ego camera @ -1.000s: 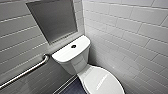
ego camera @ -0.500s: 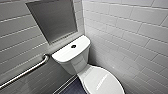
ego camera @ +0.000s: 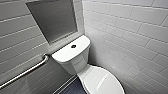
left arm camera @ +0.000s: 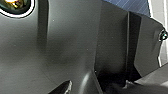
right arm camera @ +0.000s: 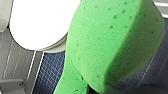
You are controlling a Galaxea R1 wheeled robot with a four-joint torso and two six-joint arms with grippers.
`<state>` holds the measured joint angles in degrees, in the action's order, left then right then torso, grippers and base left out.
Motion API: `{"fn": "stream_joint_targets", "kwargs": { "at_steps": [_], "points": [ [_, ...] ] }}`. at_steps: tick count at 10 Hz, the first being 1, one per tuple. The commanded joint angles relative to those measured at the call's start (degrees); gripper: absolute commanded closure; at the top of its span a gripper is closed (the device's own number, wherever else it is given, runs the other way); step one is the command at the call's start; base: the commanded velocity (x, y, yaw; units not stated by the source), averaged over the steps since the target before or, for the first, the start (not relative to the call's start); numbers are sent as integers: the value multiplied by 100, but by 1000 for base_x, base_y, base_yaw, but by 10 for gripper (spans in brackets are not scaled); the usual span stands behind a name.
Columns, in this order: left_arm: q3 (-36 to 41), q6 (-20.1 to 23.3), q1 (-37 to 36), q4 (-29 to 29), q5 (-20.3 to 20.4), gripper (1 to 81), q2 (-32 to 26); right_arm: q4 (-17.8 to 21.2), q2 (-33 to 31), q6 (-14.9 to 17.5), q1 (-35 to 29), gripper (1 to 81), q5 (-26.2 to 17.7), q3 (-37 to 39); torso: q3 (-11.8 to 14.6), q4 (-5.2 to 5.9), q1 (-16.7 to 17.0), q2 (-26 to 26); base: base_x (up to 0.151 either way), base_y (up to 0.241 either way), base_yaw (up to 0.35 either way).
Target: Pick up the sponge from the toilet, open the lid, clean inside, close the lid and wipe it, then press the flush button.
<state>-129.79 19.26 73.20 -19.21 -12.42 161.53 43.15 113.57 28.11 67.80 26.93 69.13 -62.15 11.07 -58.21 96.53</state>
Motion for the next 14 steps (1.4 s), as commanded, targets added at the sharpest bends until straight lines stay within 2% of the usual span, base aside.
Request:
{"fn": "stream_joint_targets", "kwargs": {
  "at_steps": [1,4,7,9,11,12,14],
  "points": [
    [-178,16,-100,-4,-542,10,82,202,-587,133,-1614,811,-522,-683,0,0,0,0,0,0,0],
    [-231,16,-91,5,-533,10,126,255,46,133,-2283,811,-707,-270,-2,0,0,0,0,0,0],
    [-240,16,-91,-4,-551,10,126,465,1019,107,-3116,811,-1434,940,-4,0,0,-2,0,0,0],
    [-240,16,-91,-30,-542,10,100,712,1373,107,-3759,811,-1805,1330,-4,0,0,-2,0,0,0],
    [-248,16,-48,-48,-542,10,170,1106,1837,107,-4356,811,-2339,2128,-6,0,0,-2,0,0,0],
    [-300,16,-30,-48,-533,10,213,1168,2100,107,-4516,811,-2559,2417,-6,0,0,-2,0,0,0],
    [-521,16,-30,-48,-542,10,337,1308,2732,98,-4578,811,-2649,3180,-9,0,0,-4,0,0,0]
  ]
}}
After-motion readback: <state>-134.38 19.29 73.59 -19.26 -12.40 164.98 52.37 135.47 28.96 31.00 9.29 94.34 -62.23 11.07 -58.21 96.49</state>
